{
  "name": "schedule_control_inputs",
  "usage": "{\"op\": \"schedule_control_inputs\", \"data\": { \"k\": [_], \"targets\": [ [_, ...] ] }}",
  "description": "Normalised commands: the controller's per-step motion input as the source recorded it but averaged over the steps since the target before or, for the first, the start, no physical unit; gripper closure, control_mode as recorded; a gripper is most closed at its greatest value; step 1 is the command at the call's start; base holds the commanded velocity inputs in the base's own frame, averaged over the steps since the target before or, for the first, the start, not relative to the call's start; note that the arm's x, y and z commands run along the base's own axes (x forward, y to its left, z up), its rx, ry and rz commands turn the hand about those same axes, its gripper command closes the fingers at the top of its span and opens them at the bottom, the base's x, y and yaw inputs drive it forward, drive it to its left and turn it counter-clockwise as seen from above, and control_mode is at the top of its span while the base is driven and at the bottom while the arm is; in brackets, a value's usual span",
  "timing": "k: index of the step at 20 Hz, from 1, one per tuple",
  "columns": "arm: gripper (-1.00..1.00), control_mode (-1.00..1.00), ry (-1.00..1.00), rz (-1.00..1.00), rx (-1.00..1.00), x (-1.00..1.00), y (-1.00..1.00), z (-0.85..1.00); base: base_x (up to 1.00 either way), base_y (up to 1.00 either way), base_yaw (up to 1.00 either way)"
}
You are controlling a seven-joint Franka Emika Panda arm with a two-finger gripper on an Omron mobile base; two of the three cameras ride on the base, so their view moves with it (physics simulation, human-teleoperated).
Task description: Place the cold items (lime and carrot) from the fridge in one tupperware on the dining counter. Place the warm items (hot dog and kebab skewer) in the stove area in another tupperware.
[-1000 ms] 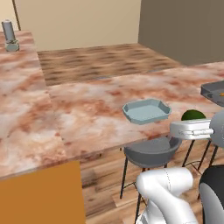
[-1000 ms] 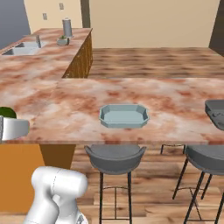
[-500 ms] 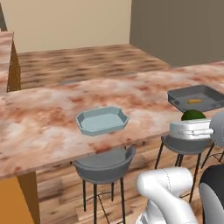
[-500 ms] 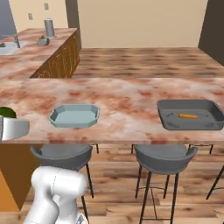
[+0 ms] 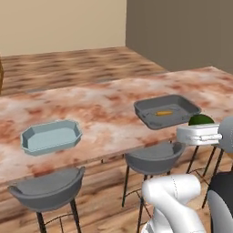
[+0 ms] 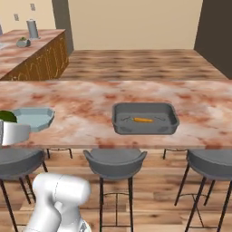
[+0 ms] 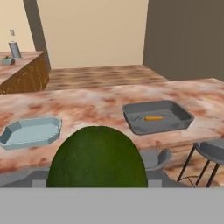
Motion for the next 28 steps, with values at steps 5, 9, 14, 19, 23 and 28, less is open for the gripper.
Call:
{"op": "schedule_control_inputs", "data": {
  "k": [5, 9, 14, 19, 23, 28],
  "targets": [
    [1.00, 1.00, 0.00, 0.00, 0.00, 0.00, 0.00, 0.00, 0.21, -1.00, 0.00],
    [1.00, 1.00, 0.00, 0.00, 0.00, 0.00, 0.00, 0.00, 0.71, -0.92, 0.07],
    [1.00, 1.00, 0.00, 0.00, 0.00, 0.00, 0.00, 0.00, 0.87, -0.74, 0.19],
    [1.00, 1.00, 0.00, 0.00, 0.00, 0.00, 0.00, 0.00, 0.93, -0.23, 0.14],
    [1.00, -1.00, 0.10, 0.00, 0.04, 0.25, 0.00, 0.00, 0.75, 0.00, 0.03],
    [1.00, -1.00, 0.62, 0.00, 0.10, 1.00, 0.05, 0.00, 0.00, 0.00, 0.00]
  ]
}}
